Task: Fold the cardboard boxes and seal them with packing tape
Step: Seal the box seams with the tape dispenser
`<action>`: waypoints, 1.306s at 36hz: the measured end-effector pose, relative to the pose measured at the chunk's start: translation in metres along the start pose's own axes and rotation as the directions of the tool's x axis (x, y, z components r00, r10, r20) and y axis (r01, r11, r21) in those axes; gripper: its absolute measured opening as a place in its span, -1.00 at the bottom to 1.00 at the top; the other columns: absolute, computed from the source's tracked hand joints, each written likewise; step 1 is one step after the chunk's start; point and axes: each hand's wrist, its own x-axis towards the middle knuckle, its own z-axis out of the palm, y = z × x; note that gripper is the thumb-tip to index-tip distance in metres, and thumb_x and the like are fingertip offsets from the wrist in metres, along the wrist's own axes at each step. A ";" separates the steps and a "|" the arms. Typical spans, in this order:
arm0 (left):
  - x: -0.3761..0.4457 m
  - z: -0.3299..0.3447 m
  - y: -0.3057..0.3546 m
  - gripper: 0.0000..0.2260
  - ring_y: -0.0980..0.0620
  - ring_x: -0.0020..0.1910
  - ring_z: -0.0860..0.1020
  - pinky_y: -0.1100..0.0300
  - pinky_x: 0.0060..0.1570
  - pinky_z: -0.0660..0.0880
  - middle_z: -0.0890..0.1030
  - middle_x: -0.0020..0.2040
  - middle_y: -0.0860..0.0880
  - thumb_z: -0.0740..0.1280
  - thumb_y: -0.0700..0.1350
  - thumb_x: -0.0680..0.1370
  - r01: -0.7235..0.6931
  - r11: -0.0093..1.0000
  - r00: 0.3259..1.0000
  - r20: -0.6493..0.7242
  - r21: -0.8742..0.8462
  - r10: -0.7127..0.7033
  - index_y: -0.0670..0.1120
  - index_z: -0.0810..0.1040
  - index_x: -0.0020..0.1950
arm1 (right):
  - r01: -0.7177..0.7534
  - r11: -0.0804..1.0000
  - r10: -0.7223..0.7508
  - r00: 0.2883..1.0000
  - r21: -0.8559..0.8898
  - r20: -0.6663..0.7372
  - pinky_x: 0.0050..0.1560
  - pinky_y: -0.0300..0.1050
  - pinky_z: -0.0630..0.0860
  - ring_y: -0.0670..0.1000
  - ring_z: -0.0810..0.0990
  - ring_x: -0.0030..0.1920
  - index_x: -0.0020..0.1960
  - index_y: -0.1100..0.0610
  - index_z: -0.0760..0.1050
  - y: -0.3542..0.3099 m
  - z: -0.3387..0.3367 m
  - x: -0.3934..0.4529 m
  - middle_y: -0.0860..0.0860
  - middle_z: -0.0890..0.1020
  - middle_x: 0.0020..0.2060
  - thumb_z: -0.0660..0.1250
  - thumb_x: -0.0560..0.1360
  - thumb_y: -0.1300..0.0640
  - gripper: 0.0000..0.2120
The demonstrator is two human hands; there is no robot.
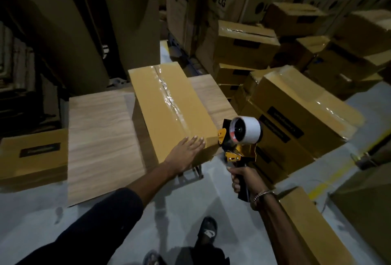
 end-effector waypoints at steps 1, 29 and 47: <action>-0.002 0.001 -0.002 -0.17 -0.08 0.70 -0.03 -0.08 0.65 -0.04 -0.04 0.73 -0.06 0.35 0.01 0.66 -0.016 1.000 1.000 0.001 0.000 0.016 -0.08 -0.14 0.72 | 0.011 1.000 -0.011 1.000 -0.007 0.027 -0.45 -0.13 0.17 0.01 0.27 -0.51 -0.24 0.20 0.46 -0.007 -0.003 0.005 0.08 0.33 -0.43 0.42 0.54 0.25 -0.78; -0.081 -0.073 0.042 -0.54 -0.12 -0.04 0.75 0.13 -0.18 0.71 0.66 0.26 -0.28 0.43 -0.08 0.61 -0.436 -0.848 0.564 0.643 -0.300 -0.518 -0.36 0.52 0.39 | 0.159 0.861 0.343 0.520 -0.483 0.783 -0.51 -0.20 0.22 0.00 0.26 -0.55 -0.26 0.16 0.46 -0.094 0.073 0.107 0.09 0.35 -0.40 0.64 0.31 0.20 -0.67; -0.149 -0.067 -0.021 -0.89 -0.14 -0.05 0.76 0.19 -0.11 0.67 0.74 -0.05 -0.29 0.43 -0.43 0.49 0.102 -0.501 0.241 0.510 -0.859 -0.826 -0.29 0.73 -0.08 | 0.403 0.640 0.341 0.614 -0.654 0.712 -0.46 -0.17 0.26 0.02 0.33 -0.51 -0.18 0.24 0.57 -0.070 0.143 0.101 0.12 0.45 -0.42 0.46 0.53 0.29 -0.87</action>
